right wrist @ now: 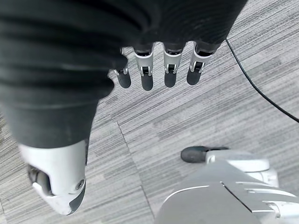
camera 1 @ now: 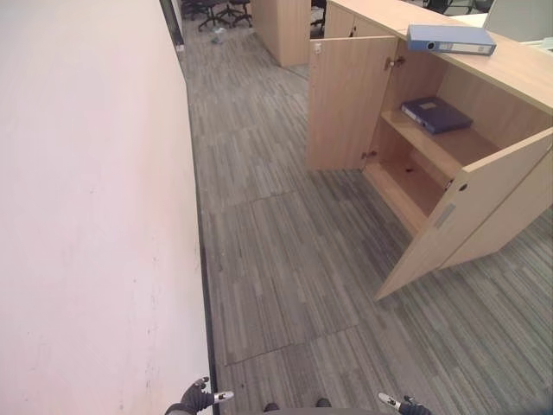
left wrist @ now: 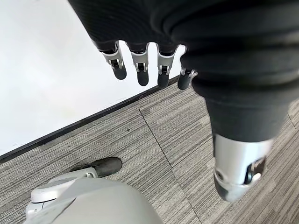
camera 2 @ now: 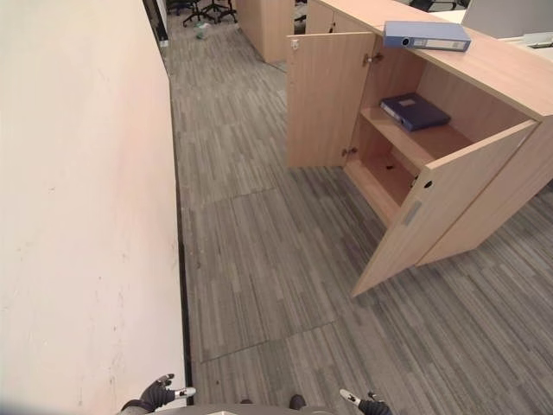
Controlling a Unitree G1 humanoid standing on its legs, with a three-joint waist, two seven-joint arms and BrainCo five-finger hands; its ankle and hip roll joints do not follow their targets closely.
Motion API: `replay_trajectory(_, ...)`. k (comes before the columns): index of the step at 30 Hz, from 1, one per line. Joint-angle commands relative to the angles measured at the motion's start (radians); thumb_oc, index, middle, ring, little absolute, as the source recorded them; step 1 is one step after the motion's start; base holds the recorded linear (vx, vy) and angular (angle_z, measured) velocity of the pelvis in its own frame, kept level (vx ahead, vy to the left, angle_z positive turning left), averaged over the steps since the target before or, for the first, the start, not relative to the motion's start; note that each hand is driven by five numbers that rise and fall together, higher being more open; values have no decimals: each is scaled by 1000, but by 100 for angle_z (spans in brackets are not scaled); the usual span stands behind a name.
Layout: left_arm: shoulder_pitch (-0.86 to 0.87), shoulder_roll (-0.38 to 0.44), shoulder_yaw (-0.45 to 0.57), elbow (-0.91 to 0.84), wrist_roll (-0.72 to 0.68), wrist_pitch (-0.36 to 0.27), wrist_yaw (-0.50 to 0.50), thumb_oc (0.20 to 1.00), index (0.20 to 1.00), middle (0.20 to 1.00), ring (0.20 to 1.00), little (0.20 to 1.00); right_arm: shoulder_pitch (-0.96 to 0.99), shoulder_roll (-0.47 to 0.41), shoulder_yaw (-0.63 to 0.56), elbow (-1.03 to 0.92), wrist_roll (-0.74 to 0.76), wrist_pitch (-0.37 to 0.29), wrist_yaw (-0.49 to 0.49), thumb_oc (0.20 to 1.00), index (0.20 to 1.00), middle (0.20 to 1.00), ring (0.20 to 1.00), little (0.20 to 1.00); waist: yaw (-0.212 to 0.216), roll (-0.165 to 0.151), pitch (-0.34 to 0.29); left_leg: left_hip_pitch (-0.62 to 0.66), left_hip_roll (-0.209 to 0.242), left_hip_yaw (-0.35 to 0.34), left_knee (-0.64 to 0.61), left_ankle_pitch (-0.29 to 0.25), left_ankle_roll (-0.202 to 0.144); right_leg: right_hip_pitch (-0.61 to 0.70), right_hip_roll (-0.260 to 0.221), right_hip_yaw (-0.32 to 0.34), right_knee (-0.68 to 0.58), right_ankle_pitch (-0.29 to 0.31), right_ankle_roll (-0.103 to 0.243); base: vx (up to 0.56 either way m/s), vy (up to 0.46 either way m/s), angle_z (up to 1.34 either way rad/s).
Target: Put the empty folder in the office cabinet
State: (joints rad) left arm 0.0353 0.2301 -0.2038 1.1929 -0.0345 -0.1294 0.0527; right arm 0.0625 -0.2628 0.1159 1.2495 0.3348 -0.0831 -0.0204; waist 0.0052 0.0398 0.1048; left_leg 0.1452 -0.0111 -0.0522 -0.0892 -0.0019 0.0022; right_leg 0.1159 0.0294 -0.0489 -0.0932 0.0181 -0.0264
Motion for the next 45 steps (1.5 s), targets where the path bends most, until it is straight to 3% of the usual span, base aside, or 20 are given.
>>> replay_trajectory(1, -57, 24, 10, -28, -45, -27, 6, 1000, 1000, 1000, 1000, 1000, -45, -16, 3, 0, 43, -22, 1, 1000, 1000, 1000, 1000, 1000, 1, -39, 18, -3, 34, -91, 2, -52, -35, -4, -87, 80, 62, -50, 116, 5, -36, 0)
replay_trajectory(11, -60, 29, 4, -77, -62, -27, -2, 1000, 1000, 1000, 1000, 1000, -64, -35, -24, -3, 91, -24, 8, 1000, 1000, 1000, 1000, 1000, -2, -23, 41, -15, 73, -97, 26, -41, -58, -43, -44, 70, 148, -99, 86, 10, -84, 2)
replay_trajectory(15, -81, 31, 5, -64, -73, -28, 4, 1000, 1000, 1000, 1000, 1000, -62, -37, -30, -20, 103, -36, 8, 1000, 1000, 1000, 1000, 1000, -12, -36, 70, -99, 91, -72, 182, -58, -97, -47, -37, 61, 173, -120, 70, -41, -137, 10)
replay_trajectory(16, -96, 30, 10, -53, -90, -30, 6, 1000, 1000, 1000, 1000, 1000, -59, -43, -40, -18, 118, -39, 8, 1000, 1000, 1000, 1000, 1000, -17, -50, 98, -198, 91, -42, 360, -24, -112, -39, -46, 54, 198, -133, 50, -31, -85, 23)
replay_trajectory(20, -103, 29, 12, -27, -95, -30, 17, 1000, 1000, 1000, 1000, 1000, -48, -50, -52, -8, 135, -31, 5, 1000, 1000, 1000, 1000, 1000, -24, -61, 104, -304, 111, -1, 450, 22, -98, -31, -53, 51, 226, -163, 33, 78, -63, 24)
replay_trajectory(23, -104, 30, 3, -6, -81, -29, 17, 1000, 1000, 1000, 1000, 1000, -39, -51, -53, 0, 135, -25, 5, 1000, 1000, 1000, 1000, 1000, -8, -59, 97, -351, 104, 18, 346, 37, -97, 0, -51, 56, 213, -185, 32, 210, -5, 6)
replay_trajectory(24, -101, 32, 3, 2, -78, -28, 16, 1000, 1000, 1000, 1000, 1000, -35, -51, -50, 1, 134, -24, 6, 1000, 1000, 1000, 1000, 1000, 3, -55, 94, -369, 95, 7, 293, 81, -101, 19, -41, 64, 206, -198, 31, 343, 9, 1)
replay_trajectory(25, -99, 33, 1, 9, -70, -23, 14, 1000, 1000, 1000, 1000, 1000, -38, -51, -42, 3, 132, -24, 3, 1000, 1000, 1000, 1000, 1000, 26, -45, 90, -414, 87, -10, 204, 113, -98, 53, -25, 87, 193, -217, 29, 297, 0, 5)
replay_trajectory(29, -83, 39, 9, 27, -58, -19, 19, 1000, 1000, 1000, 1000, 1000, -42, -43, -34, 8, 138, -21, -7, 1000, 1000, 1000, 1000, 1000, 66, -52, 93, -497, 63, 25, 77, 145, -88, 142, -18, 157, 171, -262, 29, 374, 22, -19)
replay_trajectory(31, -57, 38, 28, 37, -55, -14, 24, 1000, 1000, 1000, 1000, 1000, -42, -40, -32, 15, 118, -14, -9, 1000, 1000, 1000, 1000, 1000, 99, -54, 80, -539, 64, 33, 49, 173, -89, 210, -37, 213, 144, -286, 34, 489, 161, -74)
replay_trajectory(35, -40, 40, 40, 58, -49, -9, 26, 1000, 1000, 1000, 1000, 1000, -47, -35, -27, 17, 104, -8, -7, 1000, 1000, 1000, 1000, 1000, 122, -58, 67, -548, 80, 37, 47, 196, -91, 240, -57, 249, 133, -296, 42, 320, 157, -63)
replay_trajectory(36, -27, 45, 47, 70, -46, -6, 24, 1000, 1000, 1000, 1000, 1000, -40, -23, -28, 18, 100, -8, -2, 1000, 1000, 1000, 1000, 1000, 129, -70, 48, -544, 84, 21, 54, 231, -99, 246, -78, 258, 127, -301, 55, 326, 182, -85)
replay_trajectory(38, -25, 48, 46, 69, -43, -7, 23, 1000, 1000, 1000, 1000, 1000, -38, -20, -26, 18, 100, -8, -3, 1000, 1000, 1000, 1000, 1000, 132, -76, 42, -548, 92, 19, 72, 246, -100, 247, -88, 270, 131, -308, 63, 296, 206, -36)
replay_trajectory(43, -30, 67, 33, 42, -34, -13, 17, 1000, 1000, 1000, 1000, 1000, -38, -13, -29, 29, 82, -8, 0, 1000, 1000, 1000, 1000, 1000, 144, -113, 18, -634, 90, 40, 270, 221, -91, 222, -151, 261, 166, -263, 115, 294, 193, 8)
replay_trajectory(44, -31, 71, 31, 34, -33, -13, 15, 1000, 1000, 1000, 1000, 1000, -37, -10, -27, 32, 75, -7, 2, 1000, 1000, 1000, 1000, 1000, 151, -128, 10, -649, 82, 41, 300, 194, -84, 221, -168, 264, 176, -228, 133, 431, 279, 7)
replay_trajectory(45, -40, 85, 19, 1, -30, -18, 9, 1000, 1000, 1000, 1000, 1000, -41, -17, -25, 24, 67, -13, 4, 1000, 1000, 1000, 1000, 1000, 177, -148, 6, -660, 66, 47, 357, 119, -56, 177, -181, 287, 283, -65, 180, 346, 207, -11)
